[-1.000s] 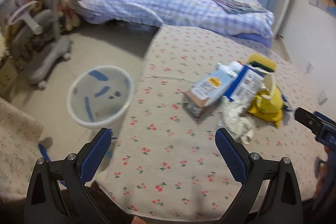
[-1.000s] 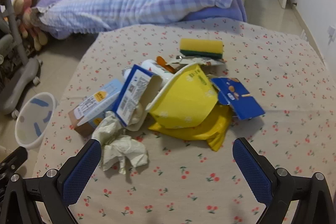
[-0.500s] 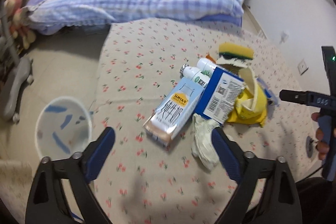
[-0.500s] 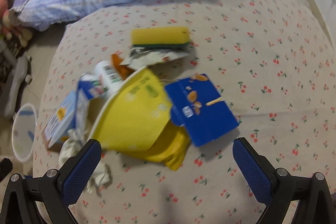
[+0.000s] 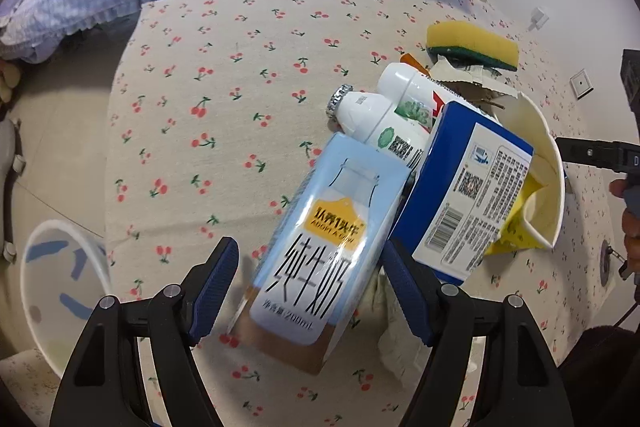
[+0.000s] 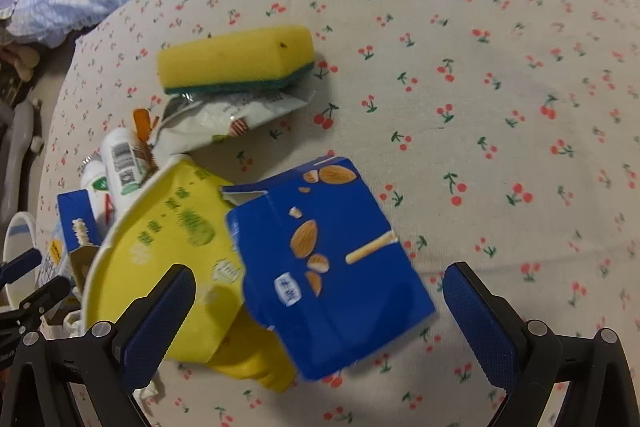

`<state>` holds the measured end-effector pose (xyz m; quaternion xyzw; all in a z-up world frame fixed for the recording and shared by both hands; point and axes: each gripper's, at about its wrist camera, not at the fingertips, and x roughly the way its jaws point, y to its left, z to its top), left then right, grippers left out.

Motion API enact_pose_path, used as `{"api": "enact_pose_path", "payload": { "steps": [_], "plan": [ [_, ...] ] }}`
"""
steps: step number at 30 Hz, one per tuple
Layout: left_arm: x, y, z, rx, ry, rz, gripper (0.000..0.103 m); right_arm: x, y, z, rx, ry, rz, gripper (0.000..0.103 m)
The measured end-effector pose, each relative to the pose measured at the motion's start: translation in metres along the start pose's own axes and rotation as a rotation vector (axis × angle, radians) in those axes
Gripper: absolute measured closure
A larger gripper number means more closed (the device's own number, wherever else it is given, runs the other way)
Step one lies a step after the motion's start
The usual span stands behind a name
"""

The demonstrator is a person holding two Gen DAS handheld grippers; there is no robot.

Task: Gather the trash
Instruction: 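Grasp the light blue milk carton with left tool while right tool grasps blue almond box, then drop the milk carton into the white wastebasket with left tool while right tool carries the box over it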

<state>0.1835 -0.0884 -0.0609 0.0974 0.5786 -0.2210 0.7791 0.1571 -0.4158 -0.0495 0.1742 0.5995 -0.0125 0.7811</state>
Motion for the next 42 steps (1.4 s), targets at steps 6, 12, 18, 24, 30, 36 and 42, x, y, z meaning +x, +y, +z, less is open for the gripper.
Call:
{"api": "enact_pose_path", "payload": {
  "steps": [6, 12, 18, 24, 30, 36, 42],
  "plan": [
    [0.012, 0.002, 0.007, -0.062, 0.026, -0.046, 0.031, 0.020, -0.017, 0.006, 0.051, 0.043, 0.060, 0.010],
    [0.007, 0.004, 0.002, -0.090, 0.005, -0.029, 0.036, 0.030, -0.023, 0.003, 0.069, 0.063, 0.088, 0.017],
    [-0.018, 0.012, -0.009, -0.134, -0.039, -0.039, 0.037, 0.017, -0.026, -0.003, 0.079, 0.035, 0.092, 0.018],
    [-0.046, 0.020, -0.017, -0.191, -0.110, -0.051, 0.037, -0.012, -0.028, -0.013, 0.085, -0.026, 0.084, 0.018],
    [-0.073, 0.033, -0.031, -0.235, -0.176, -0.044, 0.037, -0.045, -0.012, -0.026, 0.051, -0.087, 0.099, 0.018],
    [-0.093, 0.060, -0.049, -0.270, -0.212, -0.018, 0.037, -0.058, 0.042, -0.029, -0.032, -0.128, 0.137, 0.018],
    [-0.104, 0.103, -0.070, -0.332, -0.226, 0.018, 0.037, -0.054, 0.105, -0.033, -0.131, -0.132, 0.189, 0.018]
  ]
}}
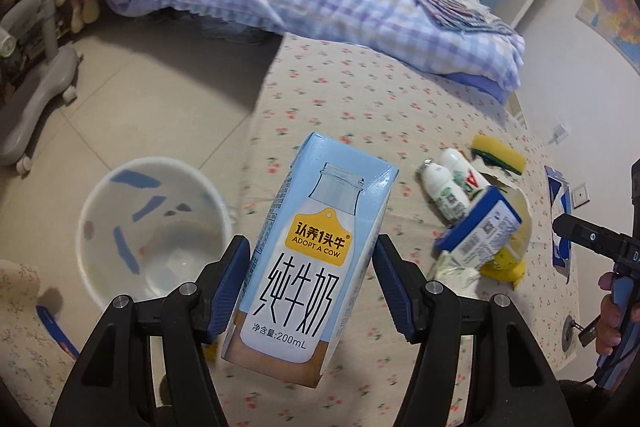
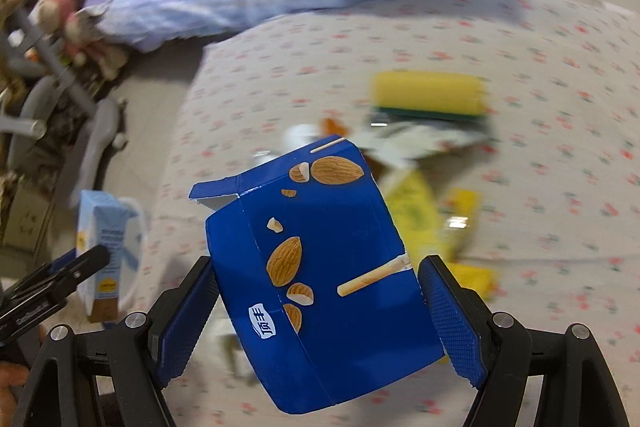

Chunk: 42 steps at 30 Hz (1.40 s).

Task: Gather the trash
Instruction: 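Drop the milk carton into the white wastebasket with left tool while right tool carries the box over it, then open the right tool to drop the blue almond box into the wastebasket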

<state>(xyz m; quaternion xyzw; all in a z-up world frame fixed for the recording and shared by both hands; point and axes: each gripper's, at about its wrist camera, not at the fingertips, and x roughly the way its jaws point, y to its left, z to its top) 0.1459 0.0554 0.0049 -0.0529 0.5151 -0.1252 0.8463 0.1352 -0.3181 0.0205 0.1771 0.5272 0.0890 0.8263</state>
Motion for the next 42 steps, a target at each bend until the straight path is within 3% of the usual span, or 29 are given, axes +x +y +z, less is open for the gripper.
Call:
{"api": "enact_pose_path", "payload": {
  "steps": [13, 17, 19, 20, 28, 42],
  "plan": [
    [0.014, 0.115, -0.001, -0.157, 0.027, 0.101, 0.036, 0.062, 0.098, 0.008, -0.139, 0.048, 0.072, 0.018],
    [0.021, 0.130, 0.005, -0.172, 0.042, 0.140, 0.032, 0.080, 0.117, 0.010, -0.158, 0.062, 0.077, 0.018],
    [0.021, 0.135, 0.003, -0.180, 0.045, 0.174, 0.015, 0.089, 0.124, 0.011, -0.161, 0.068, 0.084, 0.017],
    [0.020, 0.137, 0.002, -0.170, 0.045, 0.188, 0.014, 0.093, 0.128, 0.011, -0.160, 0.070, 0.088, 0.017],
    [-0.005, 0.162, -0.020, -0.143, 0.013, 0.289, 0.014, 0.118, 0.162, 0.008, -0.173, 0.095, 0.109, 0.017],
    [-0.017, 0.210, -0.055, -0.195, 0.043, 0.325, 0.014, 0.180, 0.233, -0.016, -0.289, 0.137, 0.110, 0.017]
  ]
}}
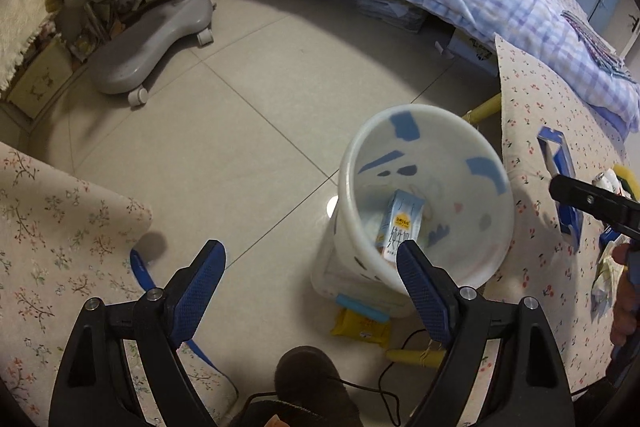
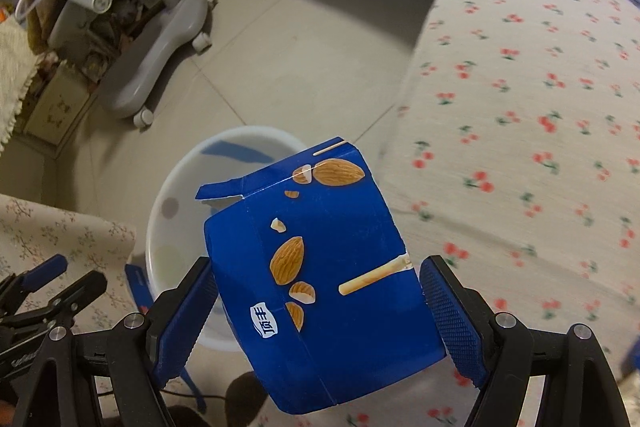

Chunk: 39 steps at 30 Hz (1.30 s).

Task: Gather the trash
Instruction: 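Open the right tool to drop the blue almond box into the wastebasket, then move both tools back over the trash pile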

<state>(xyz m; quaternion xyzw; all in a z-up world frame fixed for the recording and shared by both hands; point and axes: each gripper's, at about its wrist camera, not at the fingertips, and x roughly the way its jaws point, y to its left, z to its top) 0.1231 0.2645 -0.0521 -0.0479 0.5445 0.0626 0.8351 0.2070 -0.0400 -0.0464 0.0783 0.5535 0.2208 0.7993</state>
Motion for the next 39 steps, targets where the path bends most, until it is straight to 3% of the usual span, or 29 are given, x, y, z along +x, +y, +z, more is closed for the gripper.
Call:
{"api": "enact_pose_path", "payload": {
  "steps": [7, 10, 13, 25, 39],
  "plan": [
    [-0.002, 0.001, -0.001, 0.000, -0.005, -0.009, 0.014, 0.018, 0.016, 0.003, -0.032, -0.025, 0.036, 0.015],
    [-0.002, 0.001, 0.000, 0.000, -0.004, -0.008, 0.014, 0.020, 0.022, 0.005, -0.021, -0.039, 0.102, 0.004],
    [-0.003, 0.000, 0.000, 0.005, -0.005, -0.006, 0.014, 0.016, 0.027, 0.006, -0.028, -0.058, 0.119, 0.004],
    [-0.014, -0.027, -0.001, 0.042, -0.011, -0.032, 0.014, -0.023, 0.006, -0.006, -0.051, -0.099, -0.020, 0.004],
    [-0.030, -0.110, -0.001, 0.141, -0.006, -0.111, 0.014, -0.114, -0.074, -0.042, 0.003, -0.153, -0.171, 0.004]
  ]
}}
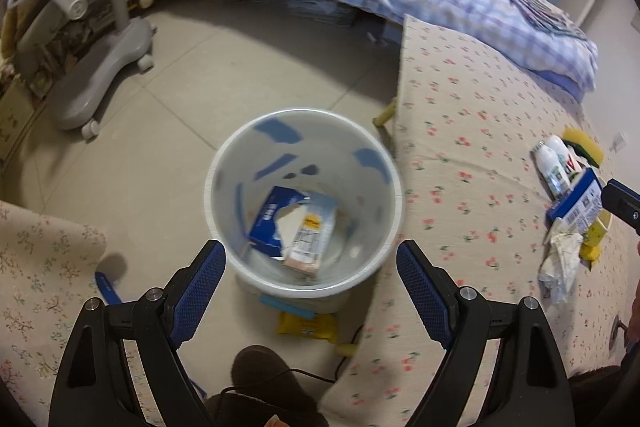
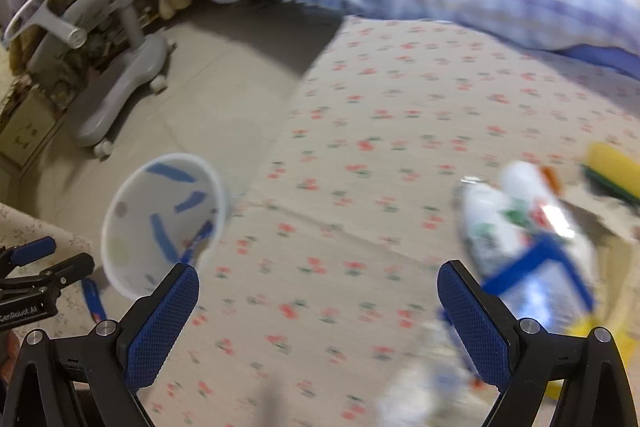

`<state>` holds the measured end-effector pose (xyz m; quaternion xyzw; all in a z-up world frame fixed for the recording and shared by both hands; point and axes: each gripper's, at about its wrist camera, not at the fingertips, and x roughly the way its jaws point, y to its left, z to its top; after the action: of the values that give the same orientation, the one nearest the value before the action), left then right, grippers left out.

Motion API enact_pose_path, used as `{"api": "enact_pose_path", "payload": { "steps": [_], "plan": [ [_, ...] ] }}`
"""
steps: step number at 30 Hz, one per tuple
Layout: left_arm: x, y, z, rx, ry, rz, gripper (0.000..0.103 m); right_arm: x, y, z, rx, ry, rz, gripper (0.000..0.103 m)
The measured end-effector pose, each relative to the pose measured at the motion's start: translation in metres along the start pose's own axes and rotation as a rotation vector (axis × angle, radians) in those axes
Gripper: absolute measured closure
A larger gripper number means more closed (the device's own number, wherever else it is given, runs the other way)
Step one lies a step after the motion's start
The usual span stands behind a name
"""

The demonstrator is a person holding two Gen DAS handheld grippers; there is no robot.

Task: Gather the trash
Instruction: 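Move both tools back over the trash pile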

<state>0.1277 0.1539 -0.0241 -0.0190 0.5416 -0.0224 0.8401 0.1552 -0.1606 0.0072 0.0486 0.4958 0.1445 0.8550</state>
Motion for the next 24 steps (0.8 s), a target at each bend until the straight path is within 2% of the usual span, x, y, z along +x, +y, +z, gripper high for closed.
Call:
{"api": "enact_pose_path", "payload": {
  "steps": [16, 24],
  "plan": [
    [0.011, -0.113, 0.018, 0.123, 0.033, -0.085, 0.014, -0.052, -0.156, -0.011, 0.279, -0.039, -0.155, 0.004],
    [0.024, -0.196, 0.022, 0.246, 0.067, -0.163, 0.014, -0.053, -0.197, -0.022, 0.352, -0.004, -0.168, 0.004]
  ]
}}
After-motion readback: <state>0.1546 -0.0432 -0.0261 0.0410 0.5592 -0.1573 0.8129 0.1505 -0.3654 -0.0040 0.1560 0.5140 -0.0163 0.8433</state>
